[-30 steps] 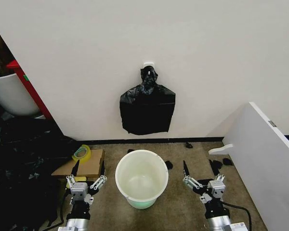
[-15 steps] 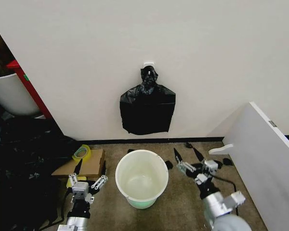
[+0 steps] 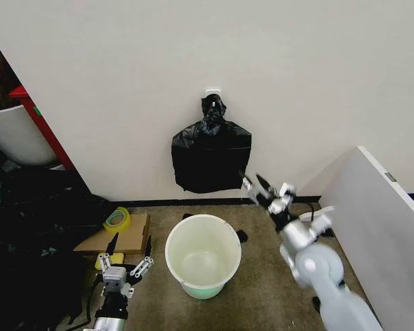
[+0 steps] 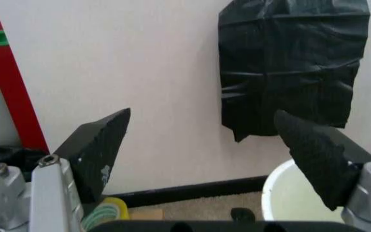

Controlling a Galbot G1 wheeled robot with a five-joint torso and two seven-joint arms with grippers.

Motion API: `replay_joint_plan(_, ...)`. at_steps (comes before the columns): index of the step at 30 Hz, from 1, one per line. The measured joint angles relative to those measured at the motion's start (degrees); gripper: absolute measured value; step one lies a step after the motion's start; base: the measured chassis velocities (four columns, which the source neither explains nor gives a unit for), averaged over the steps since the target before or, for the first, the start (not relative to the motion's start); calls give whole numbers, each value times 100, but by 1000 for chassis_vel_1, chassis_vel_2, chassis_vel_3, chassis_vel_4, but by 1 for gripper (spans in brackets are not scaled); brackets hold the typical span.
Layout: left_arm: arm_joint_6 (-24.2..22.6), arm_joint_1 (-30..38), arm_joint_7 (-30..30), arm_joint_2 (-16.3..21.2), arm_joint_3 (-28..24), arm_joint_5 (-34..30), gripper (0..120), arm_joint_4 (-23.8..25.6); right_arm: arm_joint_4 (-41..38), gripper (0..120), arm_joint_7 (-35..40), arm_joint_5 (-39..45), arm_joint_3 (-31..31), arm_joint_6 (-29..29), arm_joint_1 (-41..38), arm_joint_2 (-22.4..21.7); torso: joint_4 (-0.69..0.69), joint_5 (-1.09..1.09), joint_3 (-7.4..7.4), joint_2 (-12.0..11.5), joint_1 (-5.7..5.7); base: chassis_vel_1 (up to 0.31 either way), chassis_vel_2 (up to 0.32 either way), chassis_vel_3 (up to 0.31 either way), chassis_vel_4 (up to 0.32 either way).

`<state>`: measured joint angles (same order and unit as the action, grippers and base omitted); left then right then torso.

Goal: Place the garbage bag over the trash bin.

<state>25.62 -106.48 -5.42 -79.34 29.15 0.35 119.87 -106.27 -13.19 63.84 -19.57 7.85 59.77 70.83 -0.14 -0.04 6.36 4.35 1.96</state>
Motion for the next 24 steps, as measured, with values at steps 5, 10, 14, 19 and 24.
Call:
replay_joint_plan(5, 0, 20, -26, -70, 34, 27, 87, -40, 471, 100, -7, 168, 269, 107, -533, 207, 0, 0, 0, 0, 0, 0, 0, 0, 0)
replay_joint_plan(10, -5, 37, -66, -151, 85, 80, 87, -40, 852, 100, -31, 214, 471, 129, -907, 315, -2, 0, -1, 0, 0, 0, 0, 0, 0)
replay_joint_plan(14, 19, -19, -72, -204, 100, 85, 87, -21, 1157, 100, -48, 270, 630, 131, -1319, 381, 1, -1, 0, 0, 0, 0, 0, 0, 0)
replay_joint_plan(19, 44, -86, -83, -246, 97, 140, 87, 15, 1530, 100, -62, 262, 669, 137, -1736, 572, -1, -1, -1, 0, -1, 0, 0, 0, 0)
replay_joint_plan(24, 44, -126, -98, -281, 98, 173, 87, 59, 1695, 100, -62, 256, 631, 139, -1889, 721, 0, -1, -1, 0, -1, 0, 0, 0, 0)
